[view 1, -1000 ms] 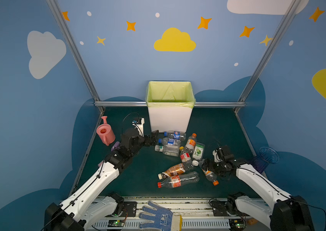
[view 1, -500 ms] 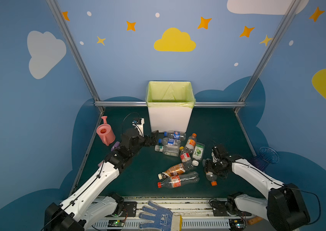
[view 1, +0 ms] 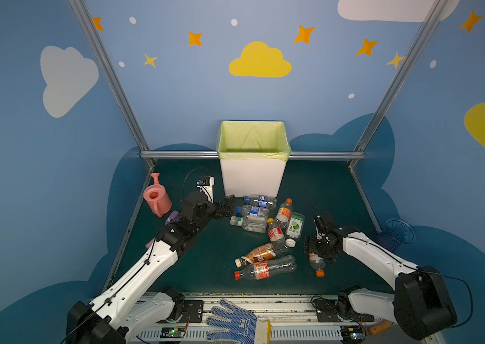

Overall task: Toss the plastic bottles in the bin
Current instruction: 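Grasp the red-label clear bottle nearest the robot with the right gripper, then lift the red-label bottle over the bin and open the right gripper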

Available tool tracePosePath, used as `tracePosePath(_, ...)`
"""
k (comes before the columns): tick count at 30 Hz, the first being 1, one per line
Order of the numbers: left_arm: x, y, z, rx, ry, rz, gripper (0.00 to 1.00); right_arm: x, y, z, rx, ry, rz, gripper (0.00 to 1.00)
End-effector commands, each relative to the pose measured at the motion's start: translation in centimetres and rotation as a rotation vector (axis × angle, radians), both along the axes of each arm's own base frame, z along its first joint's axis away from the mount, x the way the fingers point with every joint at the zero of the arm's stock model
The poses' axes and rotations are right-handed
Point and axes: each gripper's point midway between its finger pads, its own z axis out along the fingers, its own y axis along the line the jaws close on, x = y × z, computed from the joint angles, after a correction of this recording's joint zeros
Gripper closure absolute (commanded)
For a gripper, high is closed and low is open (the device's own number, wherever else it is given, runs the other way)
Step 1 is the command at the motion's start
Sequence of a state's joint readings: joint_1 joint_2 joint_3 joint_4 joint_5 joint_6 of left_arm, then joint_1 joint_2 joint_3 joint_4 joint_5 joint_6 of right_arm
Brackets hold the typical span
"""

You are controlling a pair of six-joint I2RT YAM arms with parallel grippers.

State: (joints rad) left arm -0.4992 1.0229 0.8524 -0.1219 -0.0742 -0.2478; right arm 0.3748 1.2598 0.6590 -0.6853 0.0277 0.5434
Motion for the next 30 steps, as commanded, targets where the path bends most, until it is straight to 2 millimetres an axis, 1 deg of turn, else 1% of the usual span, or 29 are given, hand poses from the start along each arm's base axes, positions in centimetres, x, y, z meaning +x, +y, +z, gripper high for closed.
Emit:
tracePosePath(1,-0.1,0.7,0.0,0.008,-0.001,0.026,0.0,0.5,-0.1,0.4,-0.027,0.005,0.012,0.22)
tracePosePath(6,-0.3,1.2,-0.2,0.017,-0.003,0.042,0.0,0.7,-0.1,0.2,-0.041,0.015,0.028,0.36)
tracePosePath(10,-0.4,1.5,-0.4,0.022,0.0,0.049,0.0,1.2,0.1,0.5,-0.043,0.009,0.049,0.48)
tracePosePath(12,-0.5,1.6,-0.5,0.022,0.002,0.052,0.0,1.6,0.2,1.0,-0.038,-0.001,0.046,0.52)
tracePosePath(13,-0.5,1.6,-0.5,0.022,0.002,0.054,0.0,2.0,0.4,1.5,-0.031,-0.016,0.05,0.54)
tracePosePath(15,-0.6,1.8,-0.6,0.024,0.003,0.059,0.0,3.0,0.8,3.1,-0.011,-0.07,0.058,0.54)
tracePosePath(18,-0.7,2.2,-0.8,0.032,0.004,0.069,0.0,5.3,1.5,7.1,0.019,-0.187,0.075,0.56)
tracePosePath(21,-0.9,2.5,-1.0,0.043,0.0,0.074,0.0,8.5,2.4,13.8,0.045,-0.368,0.1,0.57)
tracePosePath(22,-0.8,2.6,-1.2,0.049,0.002,0.079,0.0,9.7,2.8,16.9,0.063,-0.449,0.113,0.57)
tracePosePath(24,-0.7,3.0,-1.6,0.054,0.005,0.094,0.0,11.8,3.8,23.8,0.105,-0.621,0.151,0.58)
tracePosePath(25,-0.7,3.1,-1.9,0.056,0.011,0.095,0.0,12.6,4.3,27.5,0.128,-0.71,0.169,0.57)
tracePosePath(26,-0.6,3.2,-2.2,0.054,0.019,0.097,0.0,13.4,4.6,31.8,0.147,-0.807,0.176,0.57)
tracePosePath(29,-0.5,3.3,-3.0,0.054,0.042,0.096,0.0,14.3,5.2,42.7,0.213,-1.062,0.183,0.55)
tracePosePath(30,-0.5,3.3,-3.2,0.054,0.046,0.097,0.0,14.4,5.2,45.3,0.237,-1.134,0.169,0.54)
